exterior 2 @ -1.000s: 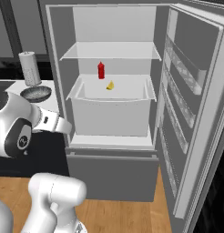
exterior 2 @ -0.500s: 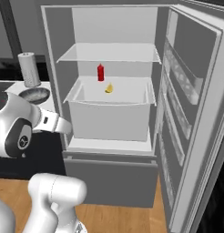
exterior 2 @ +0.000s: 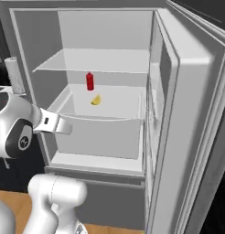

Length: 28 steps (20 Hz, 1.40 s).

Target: Grab a lemon wedge from the fridge and one ice cube from the ice bowl, and put them in the glass of lemonade.

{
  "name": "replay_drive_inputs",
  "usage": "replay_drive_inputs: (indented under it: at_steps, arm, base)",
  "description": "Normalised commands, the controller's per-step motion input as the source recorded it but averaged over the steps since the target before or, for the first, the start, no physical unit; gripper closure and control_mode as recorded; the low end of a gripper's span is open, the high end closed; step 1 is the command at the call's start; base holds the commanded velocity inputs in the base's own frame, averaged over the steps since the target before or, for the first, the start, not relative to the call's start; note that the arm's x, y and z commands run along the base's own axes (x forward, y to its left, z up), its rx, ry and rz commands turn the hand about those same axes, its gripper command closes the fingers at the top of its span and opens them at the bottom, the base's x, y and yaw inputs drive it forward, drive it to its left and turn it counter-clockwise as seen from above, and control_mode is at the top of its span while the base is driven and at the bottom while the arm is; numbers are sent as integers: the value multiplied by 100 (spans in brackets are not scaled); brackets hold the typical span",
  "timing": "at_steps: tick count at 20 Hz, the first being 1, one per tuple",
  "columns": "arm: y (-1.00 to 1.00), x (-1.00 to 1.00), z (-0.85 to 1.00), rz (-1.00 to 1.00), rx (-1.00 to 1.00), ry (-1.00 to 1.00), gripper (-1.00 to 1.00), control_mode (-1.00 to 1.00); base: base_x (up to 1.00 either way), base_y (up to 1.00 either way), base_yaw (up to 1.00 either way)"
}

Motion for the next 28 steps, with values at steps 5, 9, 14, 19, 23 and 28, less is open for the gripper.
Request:
replay_drive_inputs:
  at_steps: [5,9,14,19,23,28]
  arm:
    - [0,0,0,0,0,0,-100,100]
    - [0,0,0,0,0,0,-100,100]
    - [0,0,-11,1,0,0,-100,-100]
    - [0,-1,-30,0,0,0,-100,-100]
    - [0,0,-35,0,0,0,-100,-100]
    - [0,1,-34,0,1,2,-100,-100]
  base:
    - [71,-19,13]
    - [56,-1,10]
    - [5,0,4]
    - [0,0,0]
    - [0,0,0]
    - [0,0,0]
